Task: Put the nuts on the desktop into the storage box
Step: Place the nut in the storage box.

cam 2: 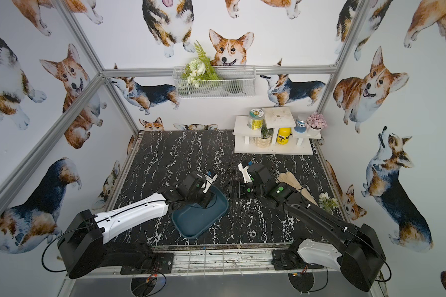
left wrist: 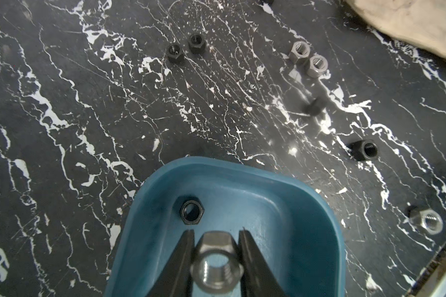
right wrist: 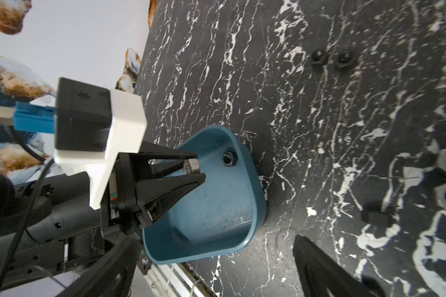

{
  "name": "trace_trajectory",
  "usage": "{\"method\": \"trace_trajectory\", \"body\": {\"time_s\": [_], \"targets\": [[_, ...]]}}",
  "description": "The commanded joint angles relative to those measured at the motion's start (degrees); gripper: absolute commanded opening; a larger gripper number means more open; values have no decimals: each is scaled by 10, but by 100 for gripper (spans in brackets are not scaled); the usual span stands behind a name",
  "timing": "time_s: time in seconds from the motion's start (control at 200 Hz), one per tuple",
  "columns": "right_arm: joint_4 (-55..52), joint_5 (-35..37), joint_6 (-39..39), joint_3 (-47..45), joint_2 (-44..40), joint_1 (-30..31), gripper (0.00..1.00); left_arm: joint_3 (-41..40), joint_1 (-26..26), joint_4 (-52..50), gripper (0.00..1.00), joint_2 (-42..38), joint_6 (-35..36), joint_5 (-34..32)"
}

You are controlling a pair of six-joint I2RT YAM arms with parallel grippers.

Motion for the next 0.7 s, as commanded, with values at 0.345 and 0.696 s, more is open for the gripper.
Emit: {"method": "trace_trajectory", "body": {"time_s": [0.345,0.696], "targets": [[-57,107,-16,14,-14,3,100,24,1,5,11,103,-24,27],[-89,156,-2,19,-8,4,100,32,-1,-1,17,140,-31,27]]}}
